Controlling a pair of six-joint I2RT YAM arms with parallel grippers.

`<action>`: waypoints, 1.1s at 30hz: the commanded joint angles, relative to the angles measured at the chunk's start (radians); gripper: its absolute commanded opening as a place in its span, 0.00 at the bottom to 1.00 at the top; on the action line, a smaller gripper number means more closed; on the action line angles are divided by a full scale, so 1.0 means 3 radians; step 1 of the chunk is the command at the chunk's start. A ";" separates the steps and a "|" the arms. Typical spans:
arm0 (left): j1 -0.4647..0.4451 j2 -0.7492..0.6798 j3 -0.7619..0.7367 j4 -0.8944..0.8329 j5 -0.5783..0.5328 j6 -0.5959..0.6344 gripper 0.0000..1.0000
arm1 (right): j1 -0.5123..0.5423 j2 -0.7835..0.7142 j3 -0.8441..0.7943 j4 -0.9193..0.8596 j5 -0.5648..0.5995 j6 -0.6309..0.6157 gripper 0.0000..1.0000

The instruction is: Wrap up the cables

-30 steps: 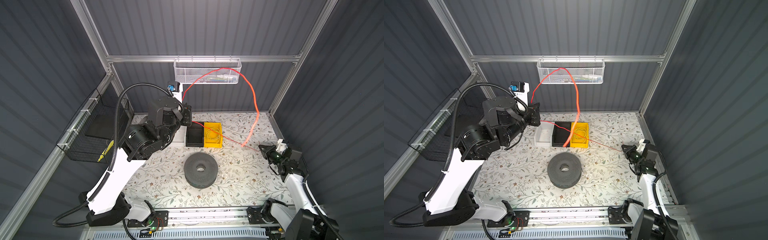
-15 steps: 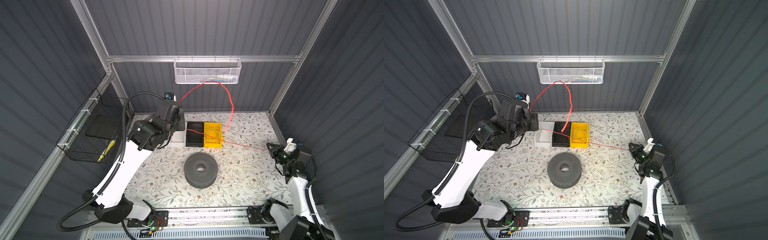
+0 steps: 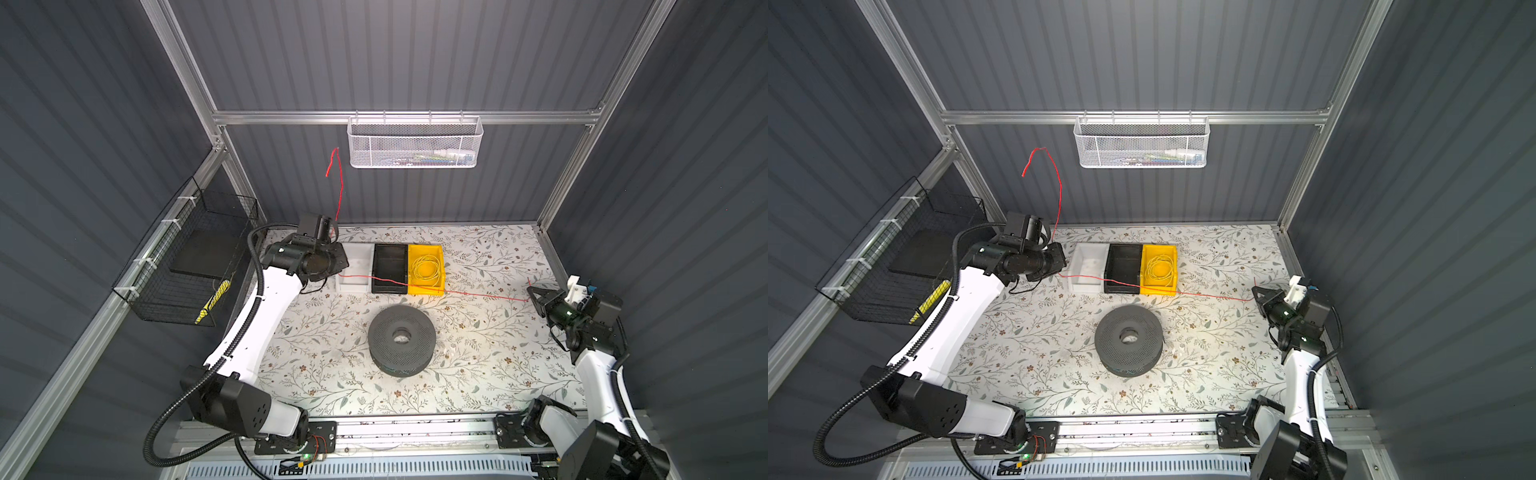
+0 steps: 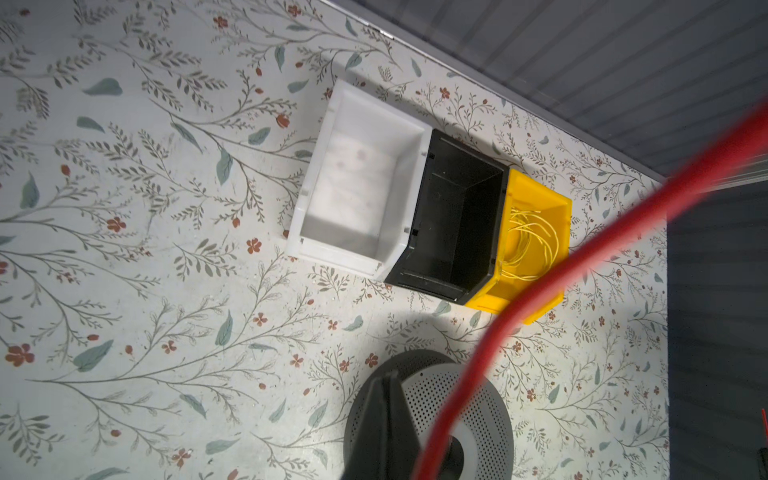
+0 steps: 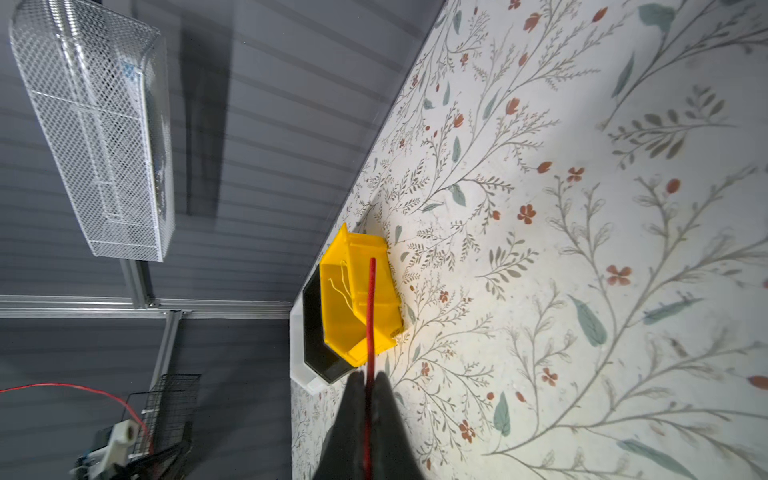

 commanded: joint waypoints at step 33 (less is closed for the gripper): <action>0.0659 -0.0603 -0.1045 0.0554 0.0087 0.0294 0.00 | -0.0451 0.0178 0.0642 0.0560 0.0075 0.1027 0.00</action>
